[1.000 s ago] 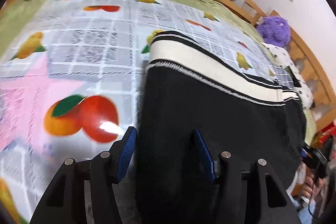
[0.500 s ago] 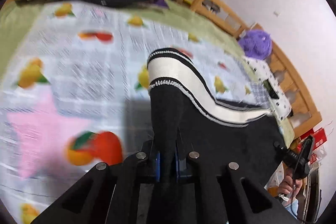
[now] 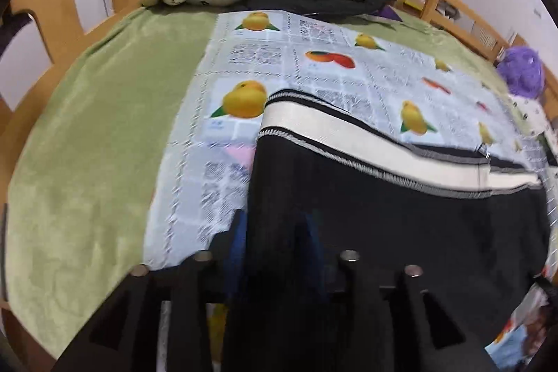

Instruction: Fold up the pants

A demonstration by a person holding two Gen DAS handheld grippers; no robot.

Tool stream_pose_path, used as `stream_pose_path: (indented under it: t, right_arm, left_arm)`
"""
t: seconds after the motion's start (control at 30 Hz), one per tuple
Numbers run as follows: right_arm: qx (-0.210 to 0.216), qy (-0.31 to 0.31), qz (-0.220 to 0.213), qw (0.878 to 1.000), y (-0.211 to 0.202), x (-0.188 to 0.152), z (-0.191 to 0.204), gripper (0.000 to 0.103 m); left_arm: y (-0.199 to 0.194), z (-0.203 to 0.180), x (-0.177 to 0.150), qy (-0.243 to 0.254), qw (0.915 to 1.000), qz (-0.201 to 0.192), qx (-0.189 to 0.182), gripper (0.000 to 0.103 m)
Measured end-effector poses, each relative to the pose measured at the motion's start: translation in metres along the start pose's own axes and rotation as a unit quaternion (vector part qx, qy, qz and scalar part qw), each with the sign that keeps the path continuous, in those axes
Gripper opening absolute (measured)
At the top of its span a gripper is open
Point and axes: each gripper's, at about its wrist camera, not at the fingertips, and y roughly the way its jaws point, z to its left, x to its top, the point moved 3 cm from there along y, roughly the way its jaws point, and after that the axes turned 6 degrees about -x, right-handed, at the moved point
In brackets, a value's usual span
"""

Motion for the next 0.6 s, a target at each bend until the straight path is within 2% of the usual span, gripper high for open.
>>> stream_pose_path:
  t: [0.07,0.1,0.13,0.27,0.37,0.43,0.47,0.5,0.53,0.57,0.6]
  right_arm:
    - [0.003,0.014,-0.036,0.999,-0.026,0.004,-0.017,0.045]
    - [0.001,0.021,-0.048,0.999,-0.033,0.006,-0.024,0.050]
    - [-0.001,0.036,-0.060,0.998,-0.040,0.012,-0.035,0.052]
    - [0.011,0.123,-0.078,0.989,-0.038,0.037,-0.079,0.063]
    - [0.027,0.176,-0.046,0.983,-0.006,0.054,-0.100,0.063]
    - [0.046,0.188,-0.045,0.980,0.005,0.061,-0.102,0.063]
    - [0.038,0.186,-0.048,0.981,0.008,0.066,-0.099,0.057]
    - [0.031,0.183,-0.049,0.982,0.012,0.069,-0.095,0.045]
    - [0.015,0.174,-0.056,0.983,0.012,0.075,-0.092,0.038]
    - [0.012,0.157,-0.069,0.985,0.009,0.081,-0.090,0.022]
    - [0.033,0.141,-0.088,0.986,0.000,0.089,-0.092,0.021]
  left_arm:
    - [-0.012,0.001,-0.011,-0.001,0.9999,-0.010,-0.011,0.049]
    - [-0.017,0.002,-0.019,-0.006,0.9997,-0.014,-0.017,0.059]
    - [-0.022,0.003,-0.028,-0.015,0.9994,-0.017,-0.024,0.061]
    - [-0.031,0.015,-0.065,-0.048,0.9979,-0.008,-0.043,0.061]
    - [-0.041,0.024,-0.089,-0.077,0.9961,-0.013,-0.041,0.061]
    - [-0.043,0.034,-0.103,-0.113,0.9917,-0.013,-0.060,0.061]
    - [-0.042,0.037,-0.108,-0.131,0.9886,-0.012,-0.074,0.061]
    - [-0.038,0.040,-0.112,-0.148,0.9851,-0.009,-0.087,0.061]
    - [-0.034,0.041,-0.115,-0.158,0.9829,-0.007,-0.093,0.061]
    - [-0.032,0.042,-0.117,-0.167,0.9812,-0.008,-0.096,0.061]
    - [-0.030,0.043,-0.117,-0.174,0.9797,-0.010,-0.099,0.061]
